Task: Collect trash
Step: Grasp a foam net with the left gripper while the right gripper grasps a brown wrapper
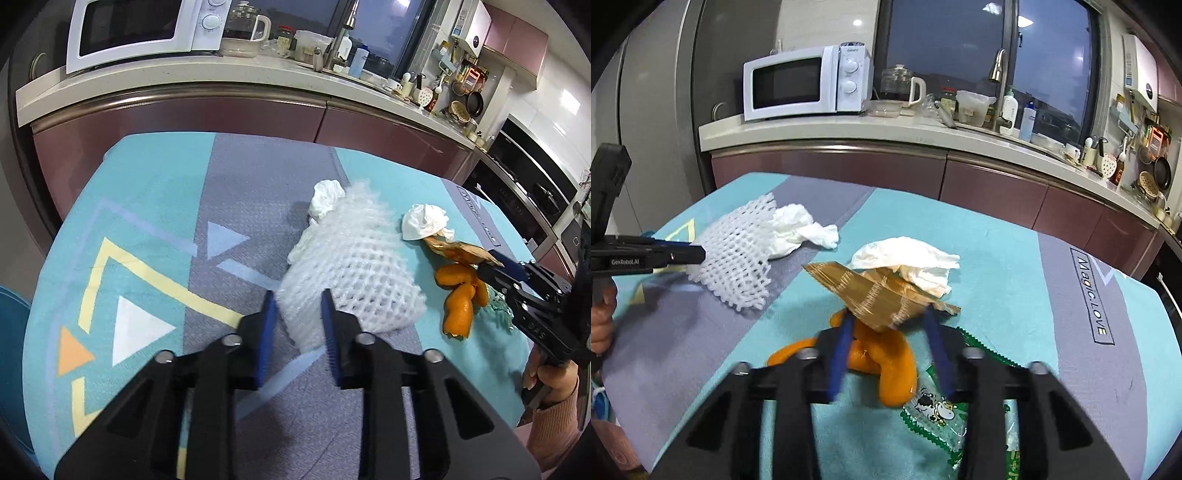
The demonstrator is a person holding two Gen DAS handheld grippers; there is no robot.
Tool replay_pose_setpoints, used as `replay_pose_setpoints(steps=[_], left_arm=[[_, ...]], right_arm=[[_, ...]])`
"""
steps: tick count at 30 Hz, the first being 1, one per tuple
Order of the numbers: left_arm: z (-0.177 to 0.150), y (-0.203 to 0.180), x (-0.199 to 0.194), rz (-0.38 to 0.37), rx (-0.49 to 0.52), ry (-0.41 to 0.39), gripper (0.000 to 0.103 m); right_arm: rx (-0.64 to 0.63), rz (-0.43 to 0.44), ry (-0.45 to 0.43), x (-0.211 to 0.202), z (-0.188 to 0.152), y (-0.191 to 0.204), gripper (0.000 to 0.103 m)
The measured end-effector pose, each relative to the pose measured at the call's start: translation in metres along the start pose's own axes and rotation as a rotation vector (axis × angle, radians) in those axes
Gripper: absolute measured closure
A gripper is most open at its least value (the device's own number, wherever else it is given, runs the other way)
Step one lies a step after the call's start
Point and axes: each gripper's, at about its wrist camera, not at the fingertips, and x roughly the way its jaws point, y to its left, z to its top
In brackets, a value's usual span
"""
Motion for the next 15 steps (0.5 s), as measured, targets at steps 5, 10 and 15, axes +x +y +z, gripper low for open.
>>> replay_pose_setpoints(steps=[5, 10, 15], left_arm=[[-0.003, -0.006, -0.008, -0.013, 0.018, -0.022, 0.091], [-0.008, -0.013, -0.02, -0.008, 0.04, -0.05, 0.091], [-0.009, -0.016, -0.028, -0.008, 0.05, -0.067, 0.091]], right_arm=[[-0.014, 0.006, -0.016, -0.005, 0.0, 0.002, 0.098], [-0.023, -0.01, -0.037, -0.01, 0.002, 0.004, 0.076], [0.086, 0.084, -0.016, -0.008, 0.004, -0.007, 0.052]])
